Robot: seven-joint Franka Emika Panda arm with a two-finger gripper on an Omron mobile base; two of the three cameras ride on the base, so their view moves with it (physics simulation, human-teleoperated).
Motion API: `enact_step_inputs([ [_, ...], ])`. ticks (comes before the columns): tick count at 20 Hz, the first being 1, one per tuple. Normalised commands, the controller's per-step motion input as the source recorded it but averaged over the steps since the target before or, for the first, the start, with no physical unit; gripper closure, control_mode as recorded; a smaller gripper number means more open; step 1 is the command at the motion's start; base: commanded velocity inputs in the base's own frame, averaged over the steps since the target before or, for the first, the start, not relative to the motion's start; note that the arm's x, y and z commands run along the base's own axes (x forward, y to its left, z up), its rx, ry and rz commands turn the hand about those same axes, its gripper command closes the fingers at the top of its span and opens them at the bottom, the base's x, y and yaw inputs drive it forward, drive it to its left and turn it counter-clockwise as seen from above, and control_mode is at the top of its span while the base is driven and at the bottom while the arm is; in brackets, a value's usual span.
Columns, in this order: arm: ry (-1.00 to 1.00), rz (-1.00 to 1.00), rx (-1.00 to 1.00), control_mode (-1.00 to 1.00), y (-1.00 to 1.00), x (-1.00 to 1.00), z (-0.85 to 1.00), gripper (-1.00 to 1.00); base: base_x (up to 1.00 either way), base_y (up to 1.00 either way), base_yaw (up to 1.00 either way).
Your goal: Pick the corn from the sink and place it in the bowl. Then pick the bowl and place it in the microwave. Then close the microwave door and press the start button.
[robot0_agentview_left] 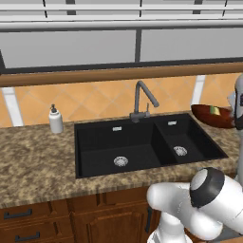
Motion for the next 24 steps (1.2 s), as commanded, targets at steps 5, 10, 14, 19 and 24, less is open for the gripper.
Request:
enact_step_inputs([
  [5,-0.24,0.00,-0.02,-1.00,0.30,-0.24,0.32,1.00,0.00,0.00,0.00],
  [10,-0.23,0.00,-0.07,-1.00,0.22,-0.17,0.31,1.00,0.00,0.00,0.00],
  [14,-0.08,0.00,-0.10,-1.00,0.01,-0.20,0.27,1.00,0.00,0.00,0.00],
  [19,0.02,0.00,-0.06,-1.00,0.12,-0.25,0.16,1.00,0.00,0.00,0.00],
  [24,0.02,0.00,-0.02,-1.00,0.35,-0.22,0.08,1.00,0.00,0.00,0.00],
])
